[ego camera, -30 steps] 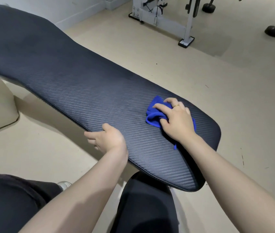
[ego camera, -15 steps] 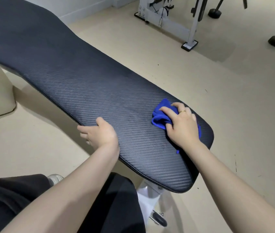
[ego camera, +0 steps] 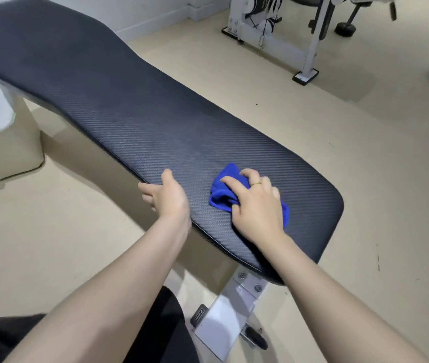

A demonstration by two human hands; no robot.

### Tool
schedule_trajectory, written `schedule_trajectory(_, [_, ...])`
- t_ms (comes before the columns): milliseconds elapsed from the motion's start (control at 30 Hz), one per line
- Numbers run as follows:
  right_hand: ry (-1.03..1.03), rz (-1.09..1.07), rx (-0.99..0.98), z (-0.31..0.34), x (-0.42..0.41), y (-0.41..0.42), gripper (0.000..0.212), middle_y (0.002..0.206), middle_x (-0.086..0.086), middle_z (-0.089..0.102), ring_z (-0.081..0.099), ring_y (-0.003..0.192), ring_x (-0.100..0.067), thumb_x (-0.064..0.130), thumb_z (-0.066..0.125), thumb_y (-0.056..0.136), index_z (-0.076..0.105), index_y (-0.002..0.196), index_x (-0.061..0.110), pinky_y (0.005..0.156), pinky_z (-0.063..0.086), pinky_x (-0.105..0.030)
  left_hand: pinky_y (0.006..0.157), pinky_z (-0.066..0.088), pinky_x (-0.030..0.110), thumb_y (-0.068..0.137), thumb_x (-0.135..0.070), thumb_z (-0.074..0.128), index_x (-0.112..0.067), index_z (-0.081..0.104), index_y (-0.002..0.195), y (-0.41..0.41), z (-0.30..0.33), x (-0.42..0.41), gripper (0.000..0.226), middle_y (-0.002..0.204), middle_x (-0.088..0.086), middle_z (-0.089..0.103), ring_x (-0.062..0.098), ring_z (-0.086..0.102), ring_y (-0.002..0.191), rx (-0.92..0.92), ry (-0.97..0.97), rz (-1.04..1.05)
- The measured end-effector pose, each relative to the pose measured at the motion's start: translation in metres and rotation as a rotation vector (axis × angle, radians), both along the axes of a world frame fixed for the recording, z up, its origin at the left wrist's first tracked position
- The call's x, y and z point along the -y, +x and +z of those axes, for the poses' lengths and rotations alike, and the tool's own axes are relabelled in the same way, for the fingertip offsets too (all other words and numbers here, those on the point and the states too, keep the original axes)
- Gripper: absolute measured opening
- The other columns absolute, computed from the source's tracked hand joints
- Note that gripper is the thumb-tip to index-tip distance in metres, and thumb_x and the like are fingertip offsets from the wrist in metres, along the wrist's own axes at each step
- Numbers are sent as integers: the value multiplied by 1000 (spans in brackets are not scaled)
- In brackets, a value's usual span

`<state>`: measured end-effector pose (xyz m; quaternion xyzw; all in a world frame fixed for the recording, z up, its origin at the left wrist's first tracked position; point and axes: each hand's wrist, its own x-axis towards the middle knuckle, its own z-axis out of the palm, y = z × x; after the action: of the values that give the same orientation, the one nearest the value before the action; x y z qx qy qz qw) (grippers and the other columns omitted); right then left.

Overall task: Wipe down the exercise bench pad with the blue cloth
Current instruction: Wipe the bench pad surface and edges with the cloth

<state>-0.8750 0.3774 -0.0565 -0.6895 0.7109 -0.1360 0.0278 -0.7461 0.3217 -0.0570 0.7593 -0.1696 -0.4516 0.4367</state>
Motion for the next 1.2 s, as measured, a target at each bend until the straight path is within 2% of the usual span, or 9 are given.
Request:
schedule_trajectory(100, [43,172,33,1,-41,28,54,114,-6,59,55,82,-31,20,54,56,59,107,34,66,44,-36,118,13,44,97,-44,32,-15,3,151,10,7,-7,68,160,8,8,28,17,145,-73,20,-118])
schedule_trajectory(200, [56,276,34,5,-40,18,51,118,-6,58,55,87,-33,19,54,64,59,114,33,72,44,-38,120,6,45,97,-48,28,-21,-10,151,23,11,-16,71,161,1,1,22,8,148,-148,48,-209])
schedule_trajectory(367, [32,-302,-12,2,0,-26,49,142,-6,38,39,116,-33,18,49,86,46,131,36,93,34,-41,118,5,46,98,-44,29,-26,-14,150,26,18,-46,69,161,0,-1,20,5,149,-231,60,-262])
schedule_trajectory(500, [36,-185,-23,0,-30,6,48,136,-6,43,44,108,-33,18,46,80,51,124,35,87,36,-41,117,10,42,99,-38,32,-30,-16,149,7,22,-53,69,161,1,5,22,12,147,-293,121,-316])
schedule_trajectory(700, [12,80,-77,-3,-76,18,51,121,-5,58,56,86,-31,21,36,68,48,115,36,68,44,-37,107,28,36,96,-27,35,-34,-19,147,-15,22,-51,75,160,15,2,30,35,137,-294,118,-182])
schedule_trajectory(867, [18,-365,-39,-5,-46,-29,48,137,-6,45,45,109,-35,12,48,82,53,124,35,86,35,-42,87,28,29,93,-19,32,-33,-16,148,-23,16,-48,74,157,20,8,28,46,104,-259,64,-108])
schedule_trajectory(967, [44,-346,-22,-1,-55,-21,48,137,-5,44,43,110,-33,13,45,80,52,123,35,86,31,-39,86,29,32,92,-21,33,-33,-14,149,-23,14,-46,75,153,15,18,25,41,93,-259,74,-112])
schedule_trajectory(1133, [116,1,-30,-2,-93,-17,51,126,-5,51,48,96,-29,20,35,70,49,116,38,80,37,-39,99,31,39,91,-26,33,-34,-16,148,-21,4,-45,75,153,18,18,32,43,123,-255,81,-125])
schedule_trajectory(1200, [121,-68,-54,1,-73,-39,51,127,-9,51,48,100,-34,19,37,74,52,120,37,84,38,-43,101,29,39,92,-30,32,-36,-17,147,-21,6,-46,74,156,16,12,27,36,132,-294,69,-123])
